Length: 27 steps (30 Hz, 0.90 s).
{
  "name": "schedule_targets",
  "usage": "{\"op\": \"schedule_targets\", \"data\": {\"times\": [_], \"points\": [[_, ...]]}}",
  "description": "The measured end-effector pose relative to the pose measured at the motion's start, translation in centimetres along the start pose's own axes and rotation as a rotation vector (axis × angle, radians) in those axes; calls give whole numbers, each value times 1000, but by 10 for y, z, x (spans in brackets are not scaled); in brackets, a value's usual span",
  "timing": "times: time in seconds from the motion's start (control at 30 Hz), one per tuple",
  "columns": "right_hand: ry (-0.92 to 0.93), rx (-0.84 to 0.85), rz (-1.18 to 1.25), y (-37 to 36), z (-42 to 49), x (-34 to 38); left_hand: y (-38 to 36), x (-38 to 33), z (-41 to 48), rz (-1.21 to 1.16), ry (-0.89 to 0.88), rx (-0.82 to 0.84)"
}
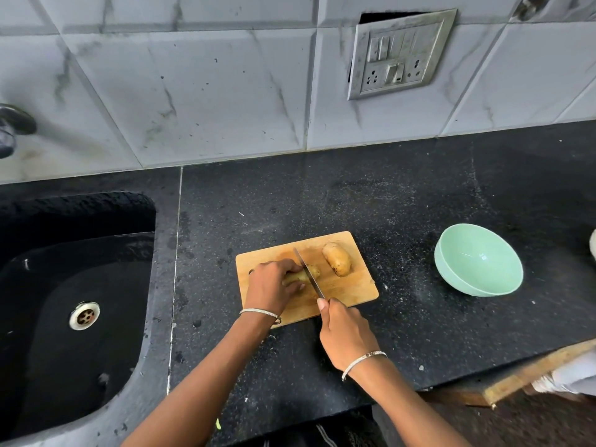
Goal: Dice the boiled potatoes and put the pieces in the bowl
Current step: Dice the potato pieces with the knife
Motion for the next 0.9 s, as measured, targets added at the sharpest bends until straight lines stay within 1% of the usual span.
{"op": "schedule_targets", "data": {"times": [0.17, 0.53, 0.73, 0.9], "points": [[-40, 11, -14, -5, 13, 7, 1, 0, 1, -5, -14, 3], [-43, -37, -122, -18, 3, 6, 0, 2, 0, -38, -6, -10], [-20, -32, -67, -11, 1, 5, 2, 2, -2, -65, -2, -17], [-39, -36, -43, 2, 1, 8, 3, 1, -4, -79, -8, -21]]}}
Point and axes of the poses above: each hand's wrist, its own z-axis towards the middle knuckle, its own y-axis out of the back of the hand, x = y × z, the point moved 1 cm from there along z, towards the middle knuckle
